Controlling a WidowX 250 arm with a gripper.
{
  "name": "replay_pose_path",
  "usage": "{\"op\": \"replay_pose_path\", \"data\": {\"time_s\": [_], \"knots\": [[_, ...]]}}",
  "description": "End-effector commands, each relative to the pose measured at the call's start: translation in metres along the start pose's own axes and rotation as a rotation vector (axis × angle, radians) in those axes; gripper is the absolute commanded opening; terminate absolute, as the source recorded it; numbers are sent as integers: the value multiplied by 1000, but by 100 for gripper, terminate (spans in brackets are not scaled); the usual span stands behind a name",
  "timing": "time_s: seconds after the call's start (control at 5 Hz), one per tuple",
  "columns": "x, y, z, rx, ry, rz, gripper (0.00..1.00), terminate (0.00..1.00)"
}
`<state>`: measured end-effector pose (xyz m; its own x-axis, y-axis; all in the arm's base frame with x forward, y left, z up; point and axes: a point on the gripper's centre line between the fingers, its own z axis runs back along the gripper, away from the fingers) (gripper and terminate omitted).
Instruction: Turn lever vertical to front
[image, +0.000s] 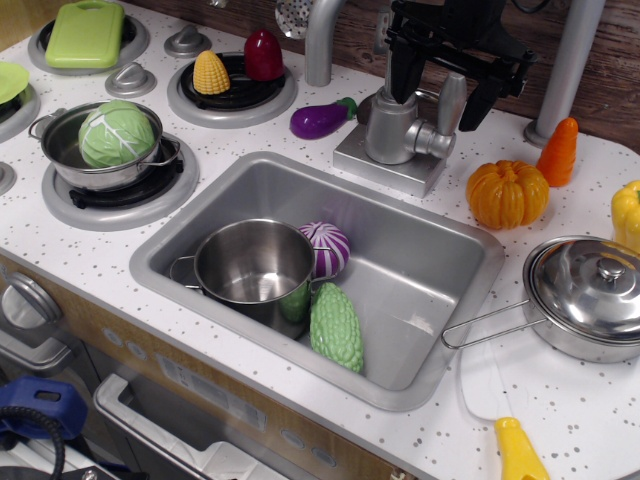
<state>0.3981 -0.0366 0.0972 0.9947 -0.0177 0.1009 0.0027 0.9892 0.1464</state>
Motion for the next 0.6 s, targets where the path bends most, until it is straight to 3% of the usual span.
{"op": "replay_pose_path", "data": {"time_s": [0.0,0.4], "knots": [[0,0,0,0,0,0,100,0],[19,4,9,61,-87,-26,100,0]]}}
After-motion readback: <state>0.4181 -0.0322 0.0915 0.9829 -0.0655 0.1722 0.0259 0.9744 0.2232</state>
